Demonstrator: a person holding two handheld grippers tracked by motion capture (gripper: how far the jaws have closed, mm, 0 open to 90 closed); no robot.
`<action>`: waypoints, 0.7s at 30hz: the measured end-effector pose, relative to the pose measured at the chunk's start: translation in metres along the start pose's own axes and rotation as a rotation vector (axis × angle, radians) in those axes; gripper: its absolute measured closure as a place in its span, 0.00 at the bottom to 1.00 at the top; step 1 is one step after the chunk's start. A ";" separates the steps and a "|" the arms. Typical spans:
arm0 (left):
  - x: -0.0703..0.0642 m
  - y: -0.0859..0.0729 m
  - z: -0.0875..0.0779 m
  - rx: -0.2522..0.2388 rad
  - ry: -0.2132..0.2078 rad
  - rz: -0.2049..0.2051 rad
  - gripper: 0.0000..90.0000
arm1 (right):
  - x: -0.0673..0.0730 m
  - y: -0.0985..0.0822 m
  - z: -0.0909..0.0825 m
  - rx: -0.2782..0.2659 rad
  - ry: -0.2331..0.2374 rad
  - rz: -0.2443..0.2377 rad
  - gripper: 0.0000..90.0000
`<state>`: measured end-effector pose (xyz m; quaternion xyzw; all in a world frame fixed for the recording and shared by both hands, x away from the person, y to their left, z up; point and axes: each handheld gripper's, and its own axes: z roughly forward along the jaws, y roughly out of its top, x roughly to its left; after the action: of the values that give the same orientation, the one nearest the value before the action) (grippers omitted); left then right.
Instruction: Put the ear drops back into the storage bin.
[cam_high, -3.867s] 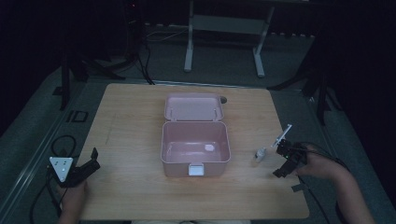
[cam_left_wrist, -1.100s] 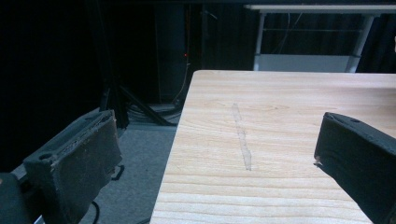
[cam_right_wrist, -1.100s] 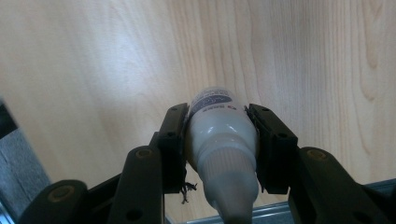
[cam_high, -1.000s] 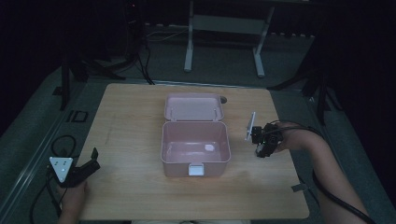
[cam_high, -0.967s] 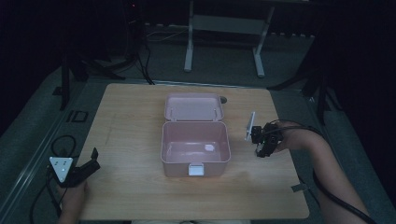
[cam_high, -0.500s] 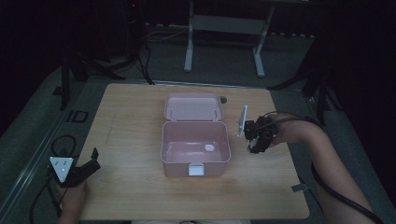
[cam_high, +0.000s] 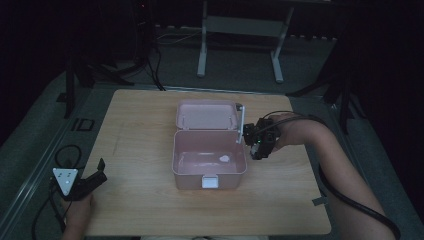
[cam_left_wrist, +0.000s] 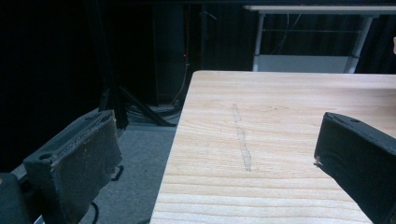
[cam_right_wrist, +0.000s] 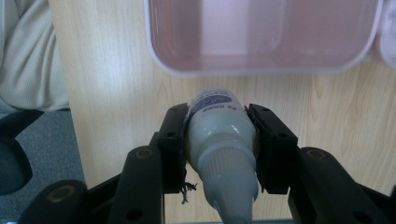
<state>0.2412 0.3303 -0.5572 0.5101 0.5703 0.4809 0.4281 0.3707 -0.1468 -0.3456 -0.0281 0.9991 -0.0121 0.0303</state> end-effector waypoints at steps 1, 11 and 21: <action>0.000 0.000 0.000 -0.001 0.000 0.001 0.00 | 0.000 0.004 0.001 -0.003 -0.001 -0.010 0.66; 0.000 0.000 0.000 -0.001 -0.003 0.000 0.00 | -0.008 0.031 0.010 -0.027 0.010 -0.034 0.66; 0.001 0.000 0.000 -0.001 -0.004 -0.001 0.00 | -0.020 0.045 0.036 -0.039 0.010 -0.027 0.66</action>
<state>0.2409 0.3309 -0.5570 0.5106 0.5692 0.4801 0.4299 0.3901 -0.1016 -0.3815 -0.0419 0.9988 0.0067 0.0244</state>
